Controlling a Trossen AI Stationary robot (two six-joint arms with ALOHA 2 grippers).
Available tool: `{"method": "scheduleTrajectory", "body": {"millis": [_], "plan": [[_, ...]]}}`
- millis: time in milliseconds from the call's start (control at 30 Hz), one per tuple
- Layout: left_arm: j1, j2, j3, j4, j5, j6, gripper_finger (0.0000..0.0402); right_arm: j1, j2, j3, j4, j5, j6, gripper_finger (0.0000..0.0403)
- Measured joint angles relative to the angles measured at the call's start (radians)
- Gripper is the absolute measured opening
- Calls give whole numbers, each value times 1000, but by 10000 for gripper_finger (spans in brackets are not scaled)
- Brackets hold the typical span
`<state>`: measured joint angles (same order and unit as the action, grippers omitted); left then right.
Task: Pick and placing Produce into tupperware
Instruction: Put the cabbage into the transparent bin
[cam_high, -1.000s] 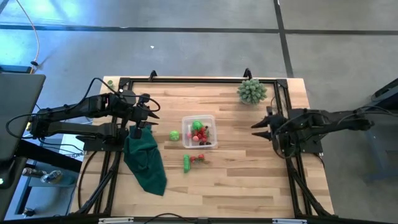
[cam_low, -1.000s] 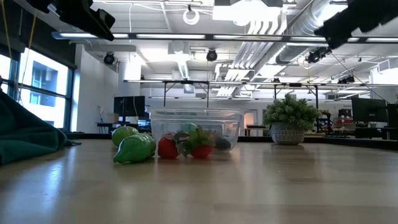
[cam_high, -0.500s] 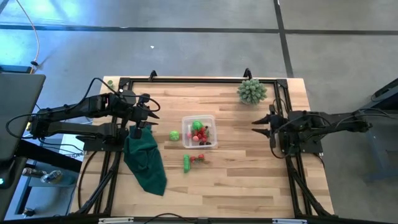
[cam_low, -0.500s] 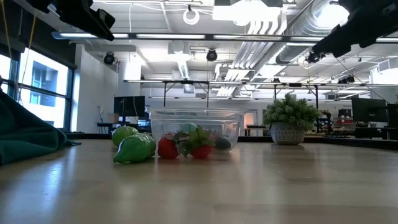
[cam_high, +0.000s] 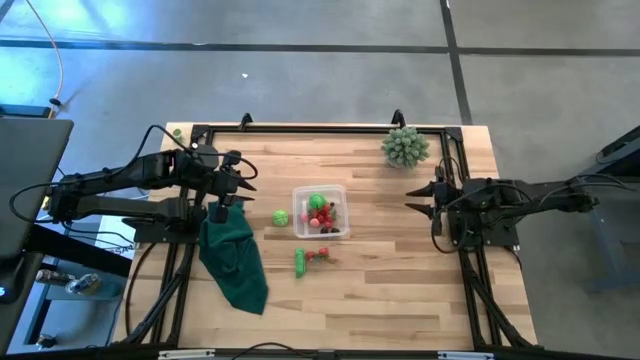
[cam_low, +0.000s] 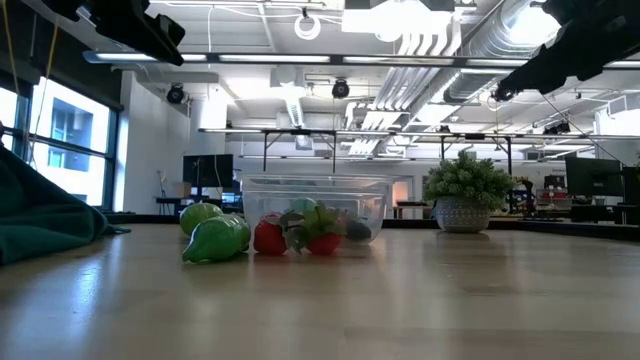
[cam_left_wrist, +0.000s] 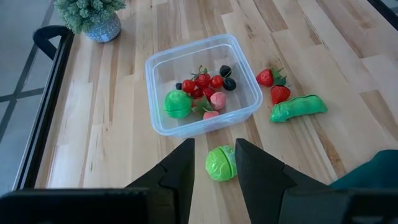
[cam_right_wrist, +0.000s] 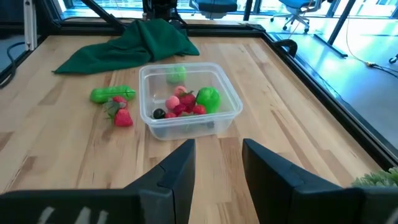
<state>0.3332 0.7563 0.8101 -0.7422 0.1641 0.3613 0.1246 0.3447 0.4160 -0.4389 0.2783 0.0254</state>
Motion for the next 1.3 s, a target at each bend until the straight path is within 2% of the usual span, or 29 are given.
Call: {"method": "scheduleTrajectory", "body": {"millis": [333, 467, 567, 733, 933, 1067, 1167, 1300], "plan": [[0, 0, 0, 1, -2, 3, 106, 0, 0, 0, -1, 0, 0, 123], [0, 0, 0, 13, -50, 8, 106, 0, 0, 0, -1, 0, 0, 123], [0, 0, 0, 26, -71, -43, 106, 0, 0, 0, -1, -1, 0, 123], [0, 0, 0, 35, -61, -221, 106, 0, 0, 0, -1, -1, 0, 123], [0, 1, 0, 44, -130, -232, 106, 0, 0, 0, -1, -1, 0, 123], [0, 1, 6, 59, -106, -199, 106, 0, 0, 0, -1, -1, 0, 123], [0, 24, 72, 57, -86, -158, 106, 0, 0, 0, -1, -1, 0, 123], [0, 109, 228, -54, -86, -96, 106, 0, 0, 0, -1, -1, 0, 123]]}}
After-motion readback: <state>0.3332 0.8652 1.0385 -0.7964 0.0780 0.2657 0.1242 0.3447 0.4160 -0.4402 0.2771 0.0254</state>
